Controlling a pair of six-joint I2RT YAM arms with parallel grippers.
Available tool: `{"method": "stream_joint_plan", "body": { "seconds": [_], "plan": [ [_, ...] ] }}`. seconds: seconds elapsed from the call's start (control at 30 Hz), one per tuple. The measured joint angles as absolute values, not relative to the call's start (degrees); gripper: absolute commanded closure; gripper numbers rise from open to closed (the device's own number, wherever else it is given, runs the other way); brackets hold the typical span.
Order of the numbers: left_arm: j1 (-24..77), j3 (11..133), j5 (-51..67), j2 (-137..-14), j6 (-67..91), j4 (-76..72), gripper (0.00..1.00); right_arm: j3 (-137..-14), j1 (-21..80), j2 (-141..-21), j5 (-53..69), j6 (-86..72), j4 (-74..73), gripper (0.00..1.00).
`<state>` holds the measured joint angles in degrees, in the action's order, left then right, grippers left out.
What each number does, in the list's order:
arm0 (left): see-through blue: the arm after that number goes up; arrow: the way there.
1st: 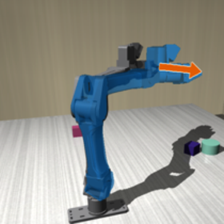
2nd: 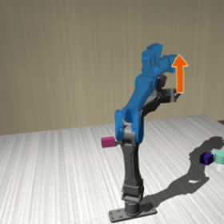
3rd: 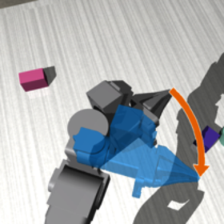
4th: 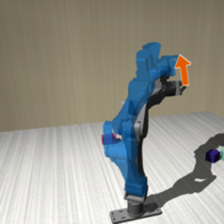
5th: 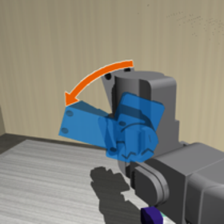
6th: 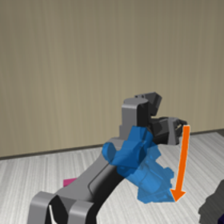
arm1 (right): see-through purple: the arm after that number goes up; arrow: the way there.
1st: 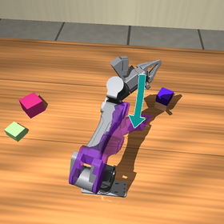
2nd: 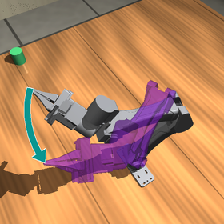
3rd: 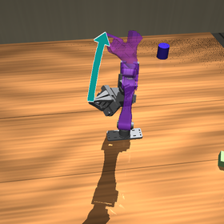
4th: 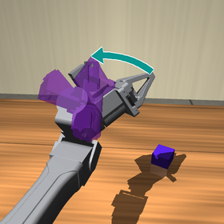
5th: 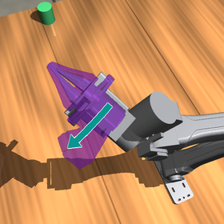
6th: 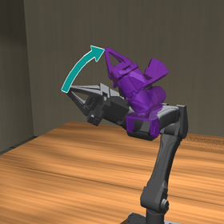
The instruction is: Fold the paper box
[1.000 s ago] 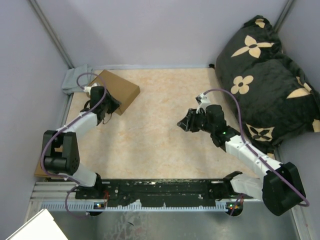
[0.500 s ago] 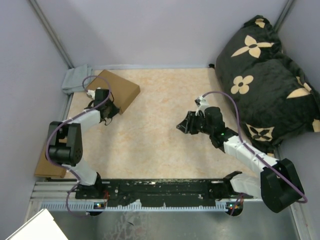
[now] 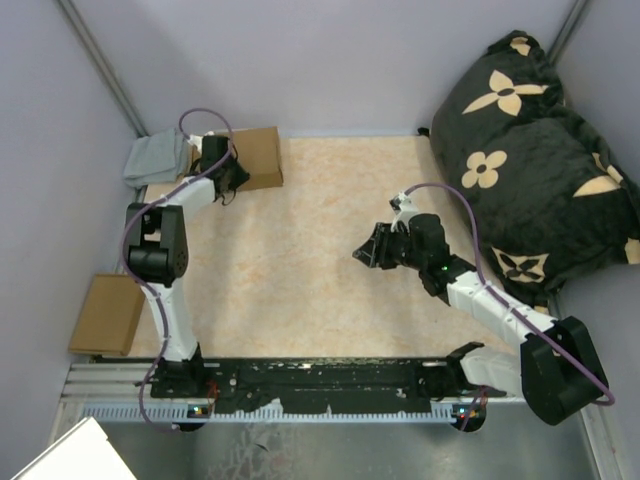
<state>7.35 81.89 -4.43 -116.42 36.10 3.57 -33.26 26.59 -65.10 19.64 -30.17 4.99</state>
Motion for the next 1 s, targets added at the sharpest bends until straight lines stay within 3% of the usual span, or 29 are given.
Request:
{"method": "stream_joint_plan", "body": {
  "seconds": [0.2,0.43,0.63,1.0],
  "plan": [
    [6.3,88.6,-2.4,-120.1,34.9,3.5,0.70,-33.3,26.6,-65.1,19.6,-30.1,4.3,0.58],
    [6.2,79.1,-3.8,-114.1,34.4,3.8,0.69,-33.3,26.6,-65.0,19.6,-30.1,3.5,0.58],
    [4.8,79.2,-6.3,-114.5,34.2,6.4,0.69,-33.3,26.6,-65.0,19.6,-30.1,3.4,0.58],
    [-2.0,95.5,-7.9,-124.2,34.2,11.9,0.65,-32.3,26.6,-62.6,19.3,-30.1,2.2,0.58]
  ]
}}
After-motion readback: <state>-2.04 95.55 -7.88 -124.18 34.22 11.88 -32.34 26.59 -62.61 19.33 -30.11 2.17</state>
